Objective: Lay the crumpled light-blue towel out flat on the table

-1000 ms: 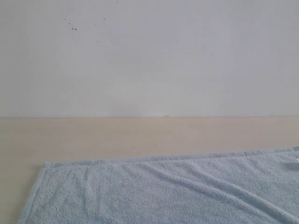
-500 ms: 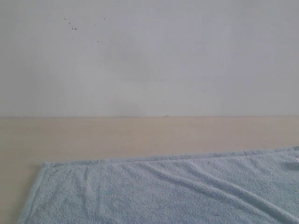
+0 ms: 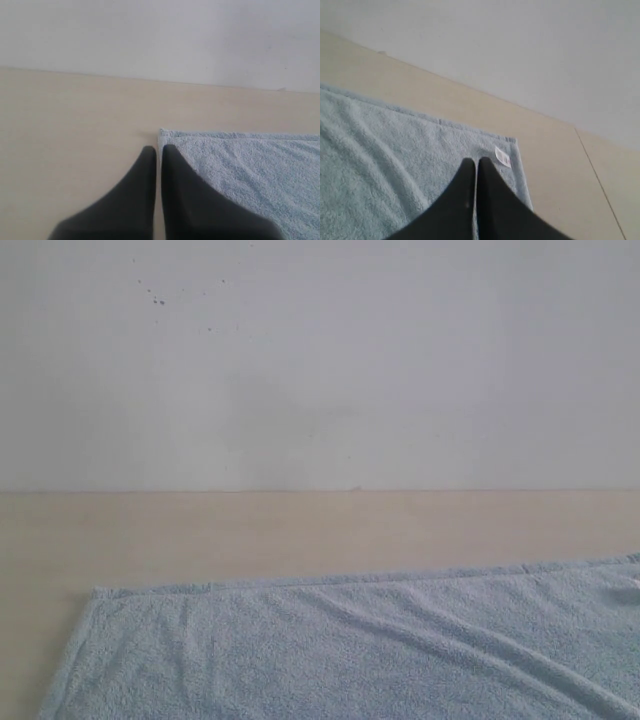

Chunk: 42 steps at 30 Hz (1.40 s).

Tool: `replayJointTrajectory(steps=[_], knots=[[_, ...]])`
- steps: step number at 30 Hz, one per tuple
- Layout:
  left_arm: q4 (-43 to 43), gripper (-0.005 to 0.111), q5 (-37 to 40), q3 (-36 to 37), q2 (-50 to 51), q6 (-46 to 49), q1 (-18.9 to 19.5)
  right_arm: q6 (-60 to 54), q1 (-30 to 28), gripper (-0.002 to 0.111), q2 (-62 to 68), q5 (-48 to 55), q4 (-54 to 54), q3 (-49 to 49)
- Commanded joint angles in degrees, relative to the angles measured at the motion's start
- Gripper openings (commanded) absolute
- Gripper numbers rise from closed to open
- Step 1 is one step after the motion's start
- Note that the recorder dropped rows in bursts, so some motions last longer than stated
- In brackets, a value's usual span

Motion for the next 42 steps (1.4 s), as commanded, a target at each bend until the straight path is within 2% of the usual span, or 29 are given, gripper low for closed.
replayJointTrajectory(steps=[1, 9, 18, 23, 28, 30, 33, 37, 42], knots=[[-0.64, 0.004, -1.15, 0.27, 0.17, -0.69, -0.21, 14.55, 0.04, 0.001, 0.15, 3.55, -6.61, 1.02], [-0.64, 0.004, -1.15, 0.27, 0.17, -0.69, -0.21, 21.04, 0.04, 0.001, 0.15, 3.87, -11.66, 0.88], [-0.64, 0.004, -1.15, 0.27, 0.17, -0.69, -0.21, 21.04, 0.04, 0.001, 0.15, -14.30, -11.63, -0.65], [-0.64, 0.004, -1.15, 0.27, 0.17, -0.69, -0.21, 18.28, 0.04, 0.001, 0.15, -6.39, -10.98, -0.65], [-0.64, 0.004, -1.15, 0.27, 0.17, -0.69, -0.21, 18.31, -0.26, 0.001, -0.36, -13.64, -10.72, -0.65], [-0.64, 0.004, -1.15, 0.27, 0.17, -0.69, -0.21, 18.31, -1.95, 0.001, -2.04, -19.21, -10.72, -0.65], [-0.64, 0.004, -1.15, 0.27, 0.17, -0.69, -0.21, 18.31, -7.82, 0.001, -5.65, -24.89, -10.72, -0.65], [-0.40, 0.004, -1.15, 0.27, 0.17, -0.69, -0.21, 18.31, -15.00, 0.001, -7.87, -26.78, -10.72, -0.65], [-0.40, 0.004, -1.15, 0.27, 0.17, -0.69, -0.21, 28.03, -16.21, 0.001, -7.99, -27.08, -10.72, -0.65]])
